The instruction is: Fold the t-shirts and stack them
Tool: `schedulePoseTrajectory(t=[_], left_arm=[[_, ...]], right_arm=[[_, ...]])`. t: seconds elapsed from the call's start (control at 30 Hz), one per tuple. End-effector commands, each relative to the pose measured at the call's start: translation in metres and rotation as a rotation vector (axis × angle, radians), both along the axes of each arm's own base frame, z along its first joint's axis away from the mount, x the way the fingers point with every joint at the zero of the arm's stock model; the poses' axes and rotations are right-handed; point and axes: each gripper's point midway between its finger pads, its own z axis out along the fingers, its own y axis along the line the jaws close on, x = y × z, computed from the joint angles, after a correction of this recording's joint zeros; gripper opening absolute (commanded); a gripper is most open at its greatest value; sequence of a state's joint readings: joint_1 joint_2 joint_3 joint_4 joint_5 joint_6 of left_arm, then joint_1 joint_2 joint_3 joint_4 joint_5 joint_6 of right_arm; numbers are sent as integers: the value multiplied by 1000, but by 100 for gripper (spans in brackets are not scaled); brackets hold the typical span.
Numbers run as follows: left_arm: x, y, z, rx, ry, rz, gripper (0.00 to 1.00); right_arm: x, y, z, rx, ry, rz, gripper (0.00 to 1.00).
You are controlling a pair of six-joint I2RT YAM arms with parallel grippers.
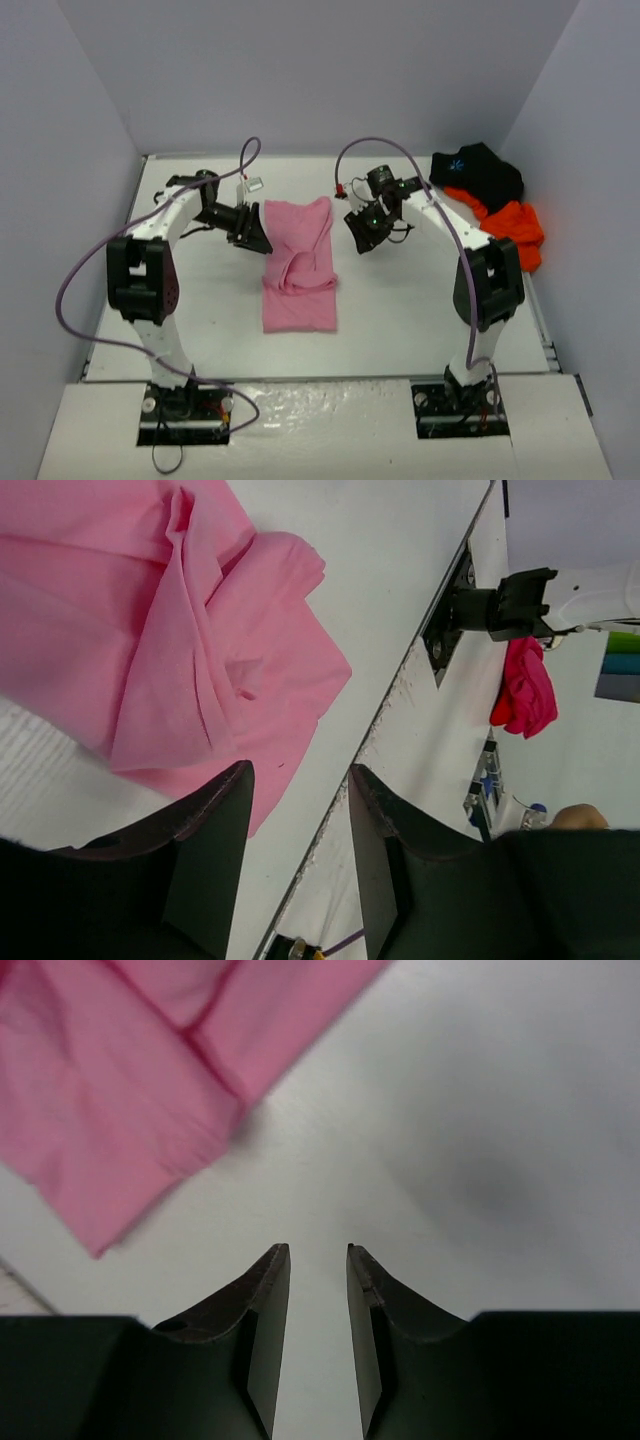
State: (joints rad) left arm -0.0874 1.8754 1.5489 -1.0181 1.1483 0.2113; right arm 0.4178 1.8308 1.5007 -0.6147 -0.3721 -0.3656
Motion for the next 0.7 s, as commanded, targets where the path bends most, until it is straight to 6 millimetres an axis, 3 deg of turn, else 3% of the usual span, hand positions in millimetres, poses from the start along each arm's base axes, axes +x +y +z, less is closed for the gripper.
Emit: schedulePoseTrajectory(t=[0.0, 0.17, 0.67], left_arm=[[-2, -3, 10, -98, 68, 23, 42], [-5, -5, -5, -101, 136, 9, 42], [-18, -13, -22, -67, 162, -27, 42]], right_arm=[[-63, 54, 3, 333, 357, 82, 28], [-72, 62, -17, 367, 489, 107, 26], [-71, 68, -28, 390, 566, 126, 26]])
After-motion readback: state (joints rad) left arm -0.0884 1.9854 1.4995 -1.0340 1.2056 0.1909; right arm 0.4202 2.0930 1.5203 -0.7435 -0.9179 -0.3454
